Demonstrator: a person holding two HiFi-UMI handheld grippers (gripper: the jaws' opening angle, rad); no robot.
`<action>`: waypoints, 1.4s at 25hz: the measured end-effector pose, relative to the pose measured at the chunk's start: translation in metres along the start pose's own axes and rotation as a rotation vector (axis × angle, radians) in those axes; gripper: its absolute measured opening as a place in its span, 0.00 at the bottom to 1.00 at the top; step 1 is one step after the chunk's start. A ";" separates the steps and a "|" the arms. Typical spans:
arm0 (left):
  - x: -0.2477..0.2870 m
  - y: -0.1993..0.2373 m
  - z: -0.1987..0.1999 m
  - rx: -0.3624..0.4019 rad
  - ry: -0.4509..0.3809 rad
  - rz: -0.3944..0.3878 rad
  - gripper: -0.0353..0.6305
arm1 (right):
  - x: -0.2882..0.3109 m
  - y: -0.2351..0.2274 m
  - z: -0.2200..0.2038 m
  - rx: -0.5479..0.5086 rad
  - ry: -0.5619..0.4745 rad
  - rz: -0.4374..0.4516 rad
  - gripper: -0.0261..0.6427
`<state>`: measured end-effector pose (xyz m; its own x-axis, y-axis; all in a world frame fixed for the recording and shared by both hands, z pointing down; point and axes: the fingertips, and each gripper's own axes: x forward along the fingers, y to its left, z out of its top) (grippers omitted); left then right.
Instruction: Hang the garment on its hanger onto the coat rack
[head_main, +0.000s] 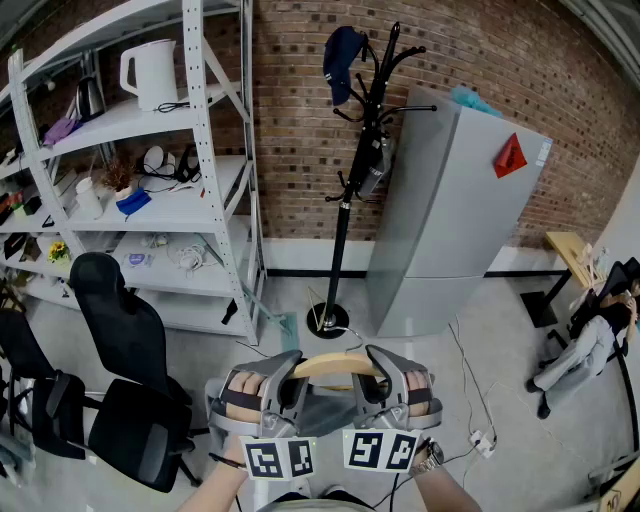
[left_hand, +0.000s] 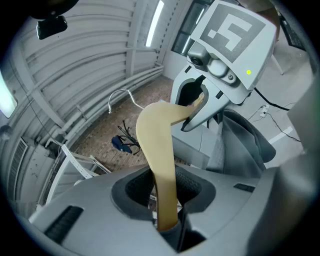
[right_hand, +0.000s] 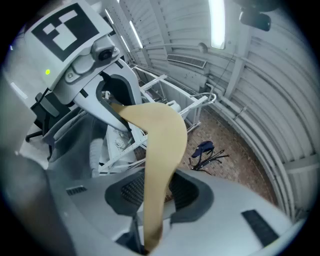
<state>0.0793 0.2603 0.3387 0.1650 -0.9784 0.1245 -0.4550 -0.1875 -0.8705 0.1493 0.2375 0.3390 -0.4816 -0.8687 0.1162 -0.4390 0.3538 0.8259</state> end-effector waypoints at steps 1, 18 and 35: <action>0.000 -0.001 0.002 0.004 -0.002 -0.006 0.20 | -0.002 -0.001 -0.001 0.000 0.005 0.000 0.21; -0.023 -0.047 0.036 -0.063 -0.028 -0.072 0.20 | -0.057 0.003 -0.031 -0.045 0.060 0.005 0.22; -0.041 -0.003 -0.052 0.002 -0.112 -0.148 0.20 | -0.015 0.054 0.044 0.006 0.144 -0.046 0.22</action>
<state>0.0283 0.2967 0.3610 0.3264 -0.9243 0.1977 -0.4168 -0.3285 -0.8476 0.0999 0.2852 0.3580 -0.3469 -0.9247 0.1567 -0.4626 0.3140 0.8291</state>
